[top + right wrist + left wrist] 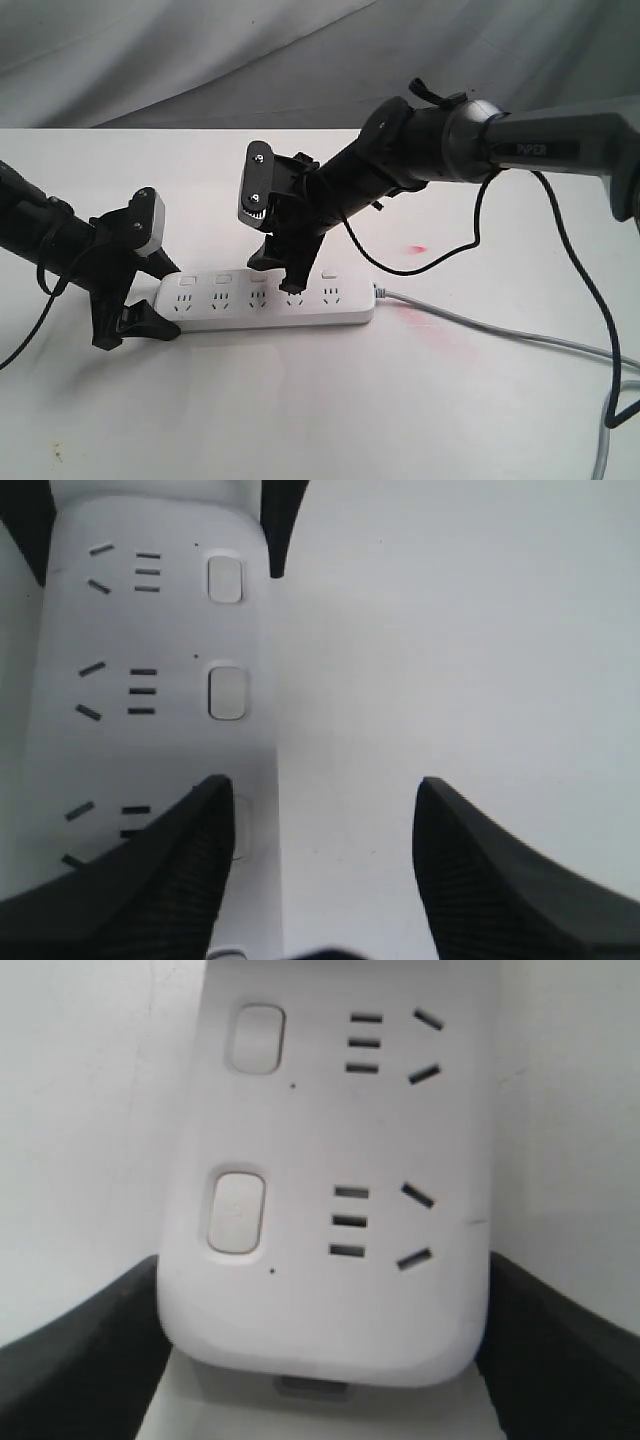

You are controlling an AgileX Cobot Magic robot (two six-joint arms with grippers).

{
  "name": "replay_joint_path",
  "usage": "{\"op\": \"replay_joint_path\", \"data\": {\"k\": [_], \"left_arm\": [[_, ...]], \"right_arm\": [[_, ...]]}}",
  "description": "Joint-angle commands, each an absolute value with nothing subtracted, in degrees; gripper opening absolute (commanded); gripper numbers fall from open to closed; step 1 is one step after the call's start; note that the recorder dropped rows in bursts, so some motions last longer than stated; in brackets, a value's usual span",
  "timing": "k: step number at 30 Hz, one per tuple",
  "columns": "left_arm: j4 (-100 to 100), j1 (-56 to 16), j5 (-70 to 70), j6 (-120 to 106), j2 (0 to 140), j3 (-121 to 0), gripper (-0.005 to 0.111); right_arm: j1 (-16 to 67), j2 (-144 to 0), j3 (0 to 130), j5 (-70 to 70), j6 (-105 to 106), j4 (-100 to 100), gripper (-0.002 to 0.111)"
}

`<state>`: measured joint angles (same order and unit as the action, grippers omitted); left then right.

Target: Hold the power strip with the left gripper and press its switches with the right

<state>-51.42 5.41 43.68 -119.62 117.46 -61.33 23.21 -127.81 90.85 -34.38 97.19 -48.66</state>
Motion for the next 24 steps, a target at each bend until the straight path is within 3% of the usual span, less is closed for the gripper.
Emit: {"op": "replay_joint_path", "data": {"k": [1,24], "left_arm": [[-51.7,5.1,43.8,-120.0,117.5,-61.6,0.069],[-51.7,5.1,43.8,-120.0,117.5,-61.6,0.069]], "right_arm": [[22.8,-127.5,90.5,-33.3,97.4,-48.6,0.051],[24.0,-132.7,90.5,-34.8,97.7,-49.0,0.051]]}}
